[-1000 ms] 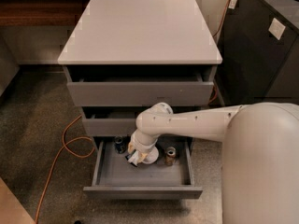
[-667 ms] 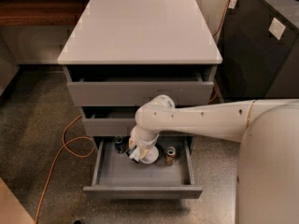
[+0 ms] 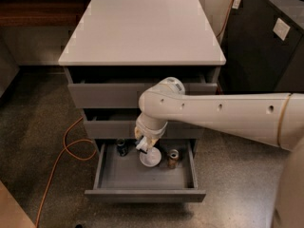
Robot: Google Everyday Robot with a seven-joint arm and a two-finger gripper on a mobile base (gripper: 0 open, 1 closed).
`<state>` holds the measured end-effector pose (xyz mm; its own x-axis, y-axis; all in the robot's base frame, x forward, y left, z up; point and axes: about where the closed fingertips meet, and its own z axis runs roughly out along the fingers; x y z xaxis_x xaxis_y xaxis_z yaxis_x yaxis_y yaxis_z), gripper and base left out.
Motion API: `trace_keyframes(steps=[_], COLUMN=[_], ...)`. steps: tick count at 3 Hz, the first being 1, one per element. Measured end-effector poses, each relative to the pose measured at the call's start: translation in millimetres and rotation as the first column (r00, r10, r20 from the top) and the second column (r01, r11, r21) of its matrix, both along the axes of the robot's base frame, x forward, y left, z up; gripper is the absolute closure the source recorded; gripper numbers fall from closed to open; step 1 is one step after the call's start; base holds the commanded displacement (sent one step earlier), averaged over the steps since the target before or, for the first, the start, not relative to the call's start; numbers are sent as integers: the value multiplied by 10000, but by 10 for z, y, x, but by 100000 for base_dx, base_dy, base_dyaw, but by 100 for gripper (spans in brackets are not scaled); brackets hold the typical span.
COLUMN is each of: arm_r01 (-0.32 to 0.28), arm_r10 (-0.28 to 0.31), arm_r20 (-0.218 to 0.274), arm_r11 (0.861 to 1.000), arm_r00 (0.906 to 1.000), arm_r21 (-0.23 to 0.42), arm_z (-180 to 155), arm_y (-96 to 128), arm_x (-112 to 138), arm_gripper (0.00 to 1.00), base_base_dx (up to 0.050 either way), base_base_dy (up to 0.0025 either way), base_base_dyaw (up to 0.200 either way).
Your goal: Pick rxbar blueberry from bottom drawer and place on counter
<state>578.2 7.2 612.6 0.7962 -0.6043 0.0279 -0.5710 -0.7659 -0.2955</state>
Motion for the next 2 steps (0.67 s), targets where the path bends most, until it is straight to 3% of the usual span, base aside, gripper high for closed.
trace_keyframes(steps=[2], arm_r01=[-29], arm_r10=[25], arm_r20=[618], arm_r11=[10000], arm_r00=[9981], arm_r21=[69], arm_z=[1106], arm_y=[-231], arm_x=[-491], arm_gripper=[100], base_base_dx=[0], base_base_dy=[0], base_base_dyaw=[0])
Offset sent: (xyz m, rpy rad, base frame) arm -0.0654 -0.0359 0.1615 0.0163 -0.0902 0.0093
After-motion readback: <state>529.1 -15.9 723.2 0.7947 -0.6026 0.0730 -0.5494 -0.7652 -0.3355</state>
